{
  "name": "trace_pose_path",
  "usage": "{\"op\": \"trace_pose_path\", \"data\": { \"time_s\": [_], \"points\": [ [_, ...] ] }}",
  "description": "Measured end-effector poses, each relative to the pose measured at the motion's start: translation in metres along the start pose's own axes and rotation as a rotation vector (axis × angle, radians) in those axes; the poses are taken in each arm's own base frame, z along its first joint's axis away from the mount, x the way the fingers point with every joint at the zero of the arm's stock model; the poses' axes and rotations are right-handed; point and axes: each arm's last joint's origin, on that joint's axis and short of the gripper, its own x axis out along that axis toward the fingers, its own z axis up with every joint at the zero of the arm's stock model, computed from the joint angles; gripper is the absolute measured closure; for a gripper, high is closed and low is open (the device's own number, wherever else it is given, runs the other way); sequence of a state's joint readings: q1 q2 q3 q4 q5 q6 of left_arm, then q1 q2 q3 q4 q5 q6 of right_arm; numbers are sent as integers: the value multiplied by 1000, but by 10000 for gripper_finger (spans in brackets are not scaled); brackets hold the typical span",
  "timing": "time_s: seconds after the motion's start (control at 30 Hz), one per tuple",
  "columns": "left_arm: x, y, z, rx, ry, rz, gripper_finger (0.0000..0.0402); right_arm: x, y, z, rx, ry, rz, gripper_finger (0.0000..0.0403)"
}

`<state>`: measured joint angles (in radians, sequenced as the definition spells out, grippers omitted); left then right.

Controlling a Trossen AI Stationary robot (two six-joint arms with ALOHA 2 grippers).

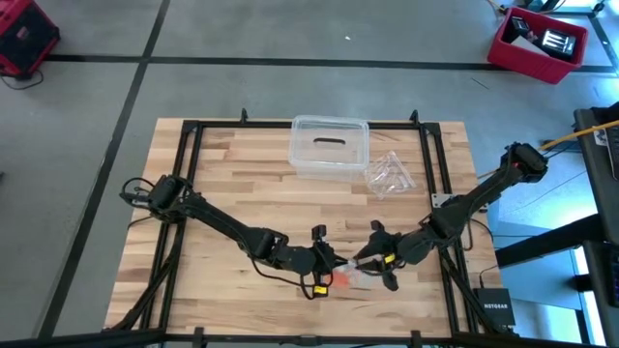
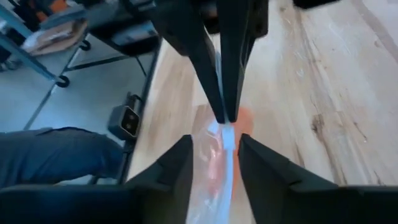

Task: Roll bandage
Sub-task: Close the transparent zip bag

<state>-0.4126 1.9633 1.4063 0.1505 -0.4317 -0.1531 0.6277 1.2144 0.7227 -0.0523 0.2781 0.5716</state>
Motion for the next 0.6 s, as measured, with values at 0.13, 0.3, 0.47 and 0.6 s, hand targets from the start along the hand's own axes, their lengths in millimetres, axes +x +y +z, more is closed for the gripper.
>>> {"op": "trace_pose_path", "data": {
  "time_s": [0.13,0.3,0.47,0.6],
  "points": [
    [0,-1,0,2,0,-1,401,-12,0,7,12,-40,9,256],
    [0,-1,1,7,-14,-4,401,-1,-2,5,9,-67,-59,254],
    [0,-1,2,6,-16,-4,401,21,1,-5,-40,-27,-38,254],
    [0,-1,1,5,-16,-4,401,26,1,-7,-54,-21,-37,254]
  ]
}}
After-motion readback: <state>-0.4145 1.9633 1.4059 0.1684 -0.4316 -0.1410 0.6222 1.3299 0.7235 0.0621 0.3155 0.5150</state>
